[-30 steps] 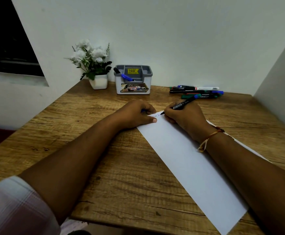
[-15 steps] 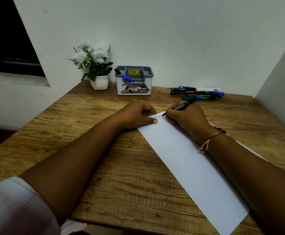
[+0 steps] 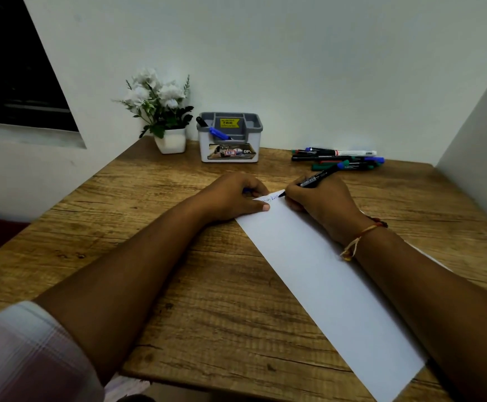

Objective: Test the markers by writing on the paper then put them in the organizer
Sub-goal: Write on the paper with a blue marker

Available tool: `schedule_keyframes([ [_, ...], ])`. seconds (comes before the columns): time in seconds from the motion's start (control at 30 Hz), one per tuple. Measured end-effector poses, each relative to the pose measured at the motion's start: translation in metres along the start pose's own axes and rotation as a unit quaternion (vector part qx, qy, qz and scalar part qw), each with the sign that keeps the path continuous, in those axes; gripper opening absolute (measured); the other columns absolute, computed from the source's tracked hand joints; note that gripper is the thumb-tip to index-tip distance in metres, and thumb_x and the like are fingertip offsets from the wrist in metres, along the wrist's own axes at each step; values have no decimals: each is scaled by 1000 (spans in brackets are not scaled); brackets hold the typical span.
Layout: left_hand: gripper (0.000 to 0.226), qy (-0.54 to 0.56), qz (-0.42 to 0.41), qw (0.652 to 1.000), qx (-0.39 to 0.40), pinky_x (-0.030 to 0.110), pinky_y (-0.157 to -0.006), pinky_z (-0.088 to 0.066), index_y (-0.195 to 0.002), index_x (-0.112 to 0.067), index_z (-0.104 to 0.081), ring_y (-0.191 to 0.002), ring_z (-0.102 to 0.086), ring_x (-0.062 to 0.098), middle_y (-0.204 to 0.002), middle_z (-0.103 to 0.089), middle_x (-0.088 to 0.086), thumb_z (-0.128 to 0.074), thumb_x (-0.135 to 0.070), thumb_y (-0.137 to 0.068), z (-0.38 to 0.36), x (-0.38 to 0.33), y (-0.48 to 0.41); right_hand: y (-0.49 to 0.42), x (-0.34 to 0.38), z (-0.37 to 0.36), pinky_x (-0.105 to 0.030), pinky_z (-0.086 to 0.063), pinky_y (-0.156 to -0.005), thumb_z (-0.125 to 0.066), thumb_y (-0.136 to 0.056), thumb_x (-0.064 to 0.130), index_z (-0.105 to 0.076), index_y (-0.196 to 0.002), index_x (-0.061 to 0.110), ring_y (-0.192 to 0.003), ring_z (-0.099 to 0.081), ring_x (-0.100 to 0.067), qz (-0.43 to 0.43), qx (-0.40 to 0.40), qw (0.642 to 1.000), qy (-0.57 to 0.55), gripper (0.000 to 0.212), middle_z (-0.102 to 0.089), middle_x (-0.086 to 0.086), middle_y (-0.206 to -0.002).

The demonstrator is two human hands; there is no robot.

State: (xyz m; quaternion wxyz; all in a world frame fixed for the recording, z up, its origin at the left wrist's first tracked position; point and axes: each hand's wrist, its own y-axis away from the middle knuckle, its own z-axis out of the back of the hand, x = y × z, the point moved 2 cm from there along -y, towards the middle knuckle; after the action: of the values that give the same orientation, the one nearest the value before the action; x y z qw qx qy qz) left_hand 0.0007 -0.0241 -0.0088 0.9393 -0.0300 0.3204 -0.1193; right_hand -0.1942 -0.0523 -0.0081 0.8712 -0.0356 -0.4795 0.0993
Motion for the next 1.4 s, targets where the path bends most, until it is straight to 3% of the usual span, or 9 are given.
schedule_keyframes([
  [0.23, 35, 1, 3, 1000, -1, 25, -92, -49, -117, -25, -71, -105, -59, 6, -117, -67, -9, -77, -32, -84, 1, -1, 1, 4, 3, 1, -38, -51, -67, -61, -73, 19, -64, -48, 16, -55, -58, -10, 21, -3, 1000, 11, 25, -71, -8, -61],
  [0.43, 35, -4, 2, 1000, -1, 14, -80, -44, -118, -24, -71, -103, -58, 5, -117, -67, -10, -76, -32, -84, 1, -1, 1, 2, 2, 2, -36, -51, -66, -63, -75, 18, -65, -50, 16, -56, -59, -10, 8, -4, 1000, 3, 25, -70, -4, -59],
  [0.73, 38, -6, 6, 1000, 0, 10, -78, -41, -121, -24, -70, -103, -56, 4, -122, -66, -9, -76, -33, -85, 0, 0, 0, 2, 0, 0, -39, -54, -71, -62, -79, 19, -65, -48, 20, -57, -61, -13, 16, -15, 1000, 0, 32, -71, -3, -59],
  [0.9, 38, -6, 5, 1000, 0, 9, -79, -41, -121, -24, -69, -104, -57, 3, -122, -66, -9, -76, -33, -85, 0, 0, 0, 1, -1, 0, -35, -51, -67, -61, -78, 19, -63, -50, 15, -57, -59, -11, -8, -4, 1000, -16, 28, -70, -3, -59],
  [1.07, 36, -3, 0, 1000, 0, 14, -84, -46, -119, -23, -71, -105, -60, 5, -119, -68, -9, -76, -32, -85, 1, 1, 0, 1, -1, -1, -41, -52, -69, -60, -69, 27, -63, -48, 21, -58, -58, -15, -2, -17, 999, -29, 22, -68, -4, -57],
  [1.23, 33, 0, -6, 1000, -1, 20, -89, -50, -116, -23, -72, -103, -60, 3, -117, -69, -10, -76, -31, -84, 0, -1, 0, 0, -2, -1, -41, -52, -71, -60, -75, 24, -64, -46, 26, -57, -58, -12, 3, -21, 1000, -5, 29, -68, 0, -56],
  [1.4, 35, -1, 2, 1000, 0, 15, -86, -46, -118, -23, -71, -106, -59, 5, -120, -67, -9, -76, -31, -84, 0, -1, 1, -1, -2, 1, -35, -49, -63, -64, -75, 24, -65, -52, 16, -57, -58, -12, -22, -20, 999, -14, 24, -68, -1, -57],
])
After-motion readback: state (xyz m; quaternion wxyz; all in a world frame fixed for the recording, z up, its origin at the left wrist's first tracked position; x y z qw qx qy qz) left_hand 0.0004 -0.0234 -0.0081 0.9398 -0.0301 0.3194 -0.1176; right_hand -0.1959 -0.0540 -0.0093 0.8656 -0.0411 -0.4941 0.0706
